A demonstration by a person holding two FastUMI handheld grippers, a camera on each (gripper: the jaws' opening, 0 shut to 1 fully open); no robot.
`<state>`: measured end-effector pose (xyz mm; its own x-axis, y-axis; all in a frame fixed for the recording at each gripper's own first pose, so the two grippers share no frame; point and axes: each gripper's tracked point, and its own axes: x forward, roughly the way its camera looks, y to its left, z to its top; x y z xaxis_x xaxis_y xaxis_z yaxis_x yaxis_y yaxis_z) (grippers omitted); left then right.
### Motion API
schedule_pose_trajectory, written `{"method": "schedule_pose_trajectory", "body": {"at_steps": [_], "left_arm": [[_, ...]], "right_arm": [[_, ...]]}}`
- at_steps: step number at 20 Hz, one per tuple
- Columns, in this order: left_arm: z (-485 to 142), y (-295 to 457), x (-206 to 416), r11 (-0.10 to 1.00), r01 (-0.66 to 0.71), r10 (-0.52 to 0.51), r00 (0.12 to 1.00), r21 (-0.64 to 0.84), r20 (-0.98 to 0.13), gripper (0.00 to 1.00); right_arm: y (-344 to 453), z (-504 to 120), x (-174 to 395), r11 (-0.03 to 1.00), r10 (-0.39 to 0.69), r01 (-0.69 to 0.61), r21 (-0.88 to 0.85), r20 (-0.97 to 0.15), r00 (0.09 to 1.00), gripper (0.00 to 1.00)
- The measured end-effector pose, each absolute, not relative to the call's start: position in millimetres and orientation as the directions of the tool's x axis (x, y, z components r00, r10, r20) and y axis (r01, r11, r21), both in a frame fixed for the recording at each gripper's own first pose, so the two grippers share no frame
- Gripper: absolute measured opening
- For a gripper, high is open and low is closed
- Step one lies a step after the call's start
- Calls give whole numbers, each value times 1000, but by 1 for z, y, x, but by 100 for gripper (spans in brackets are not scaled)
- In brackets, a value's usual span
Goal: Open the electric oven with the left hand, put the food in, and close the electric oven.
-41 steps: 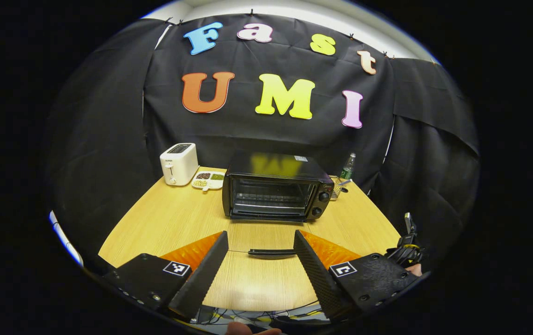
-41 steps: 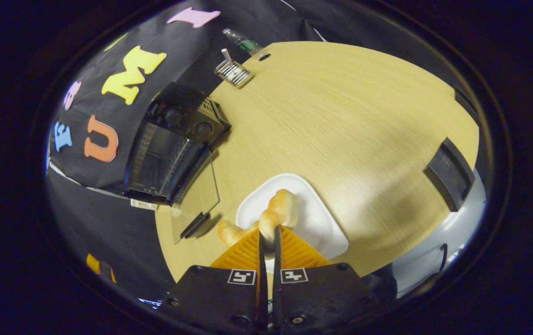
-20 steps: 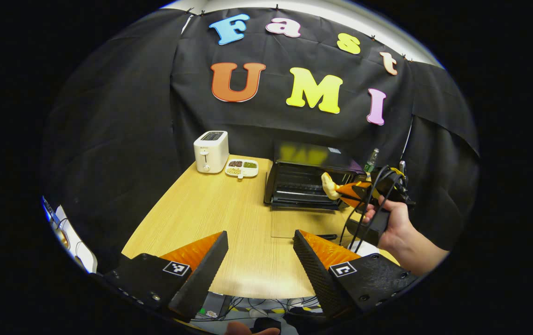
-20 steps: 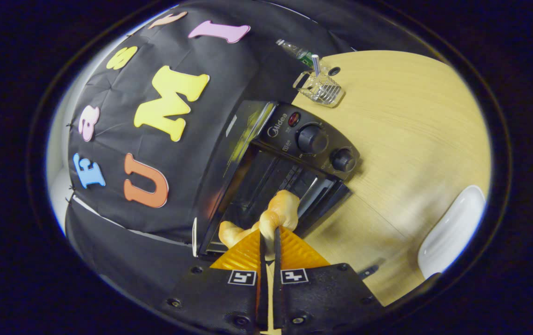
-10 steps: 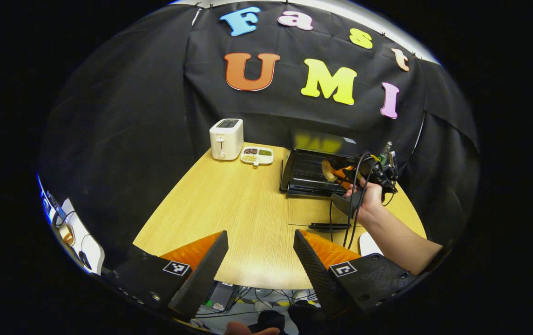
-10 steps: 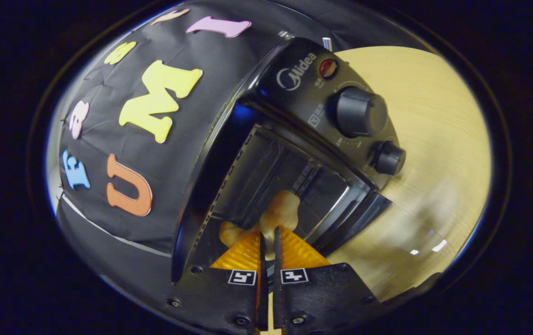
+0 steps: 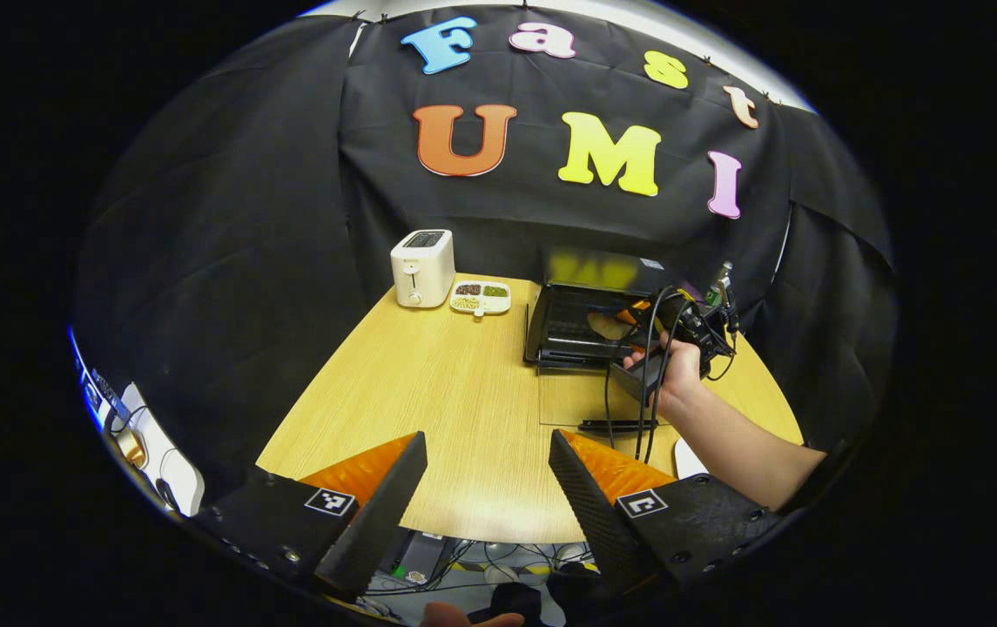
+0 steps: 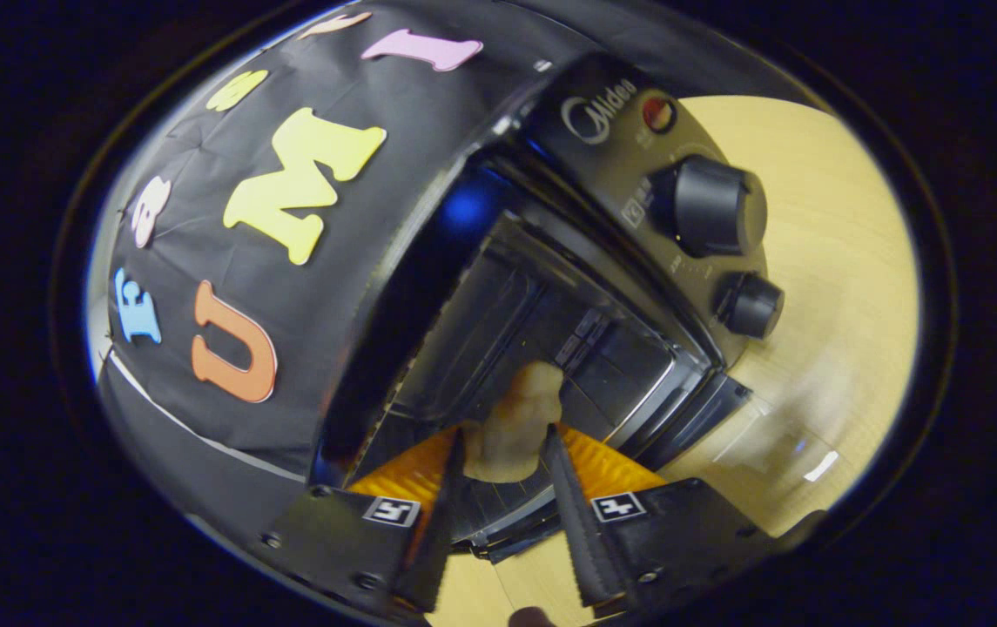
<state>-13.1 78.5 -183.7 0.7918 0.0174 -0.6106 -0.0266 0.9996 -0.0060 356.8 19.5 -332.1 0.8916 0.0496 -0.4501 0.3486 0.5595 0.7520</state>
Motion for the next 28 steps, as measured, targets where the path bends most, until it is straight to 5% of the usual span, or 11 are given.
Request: {"method": "schedule_pose_trajectory", "body": {"at_steps": [3, 6, 16, 28], "left_arm": [[-180, 71, -11, 1000, -24, 11, 801, -14, -599, 94], [-174, 61, -8, 999, -24, -1, 813, -35, -582, 94], [-172, 6, 9, 996, 54, -86, 852, -77, -517, 93], [-238, -69, 27, 972, 194, -234, 788, -132, -569, 94]], "right_arm": [[15, -332, 344, 628, 41, 335, 702, -460, 887, 75], [6, -329, 318, 671, 28, 338, 660, -478, 878, 94], [-47, -268, 185, 894, -45, 248, 374, -475, 879, 94], [-107, -197, 62, 958, -119, 216, 188, -424, 898, 99]]}}
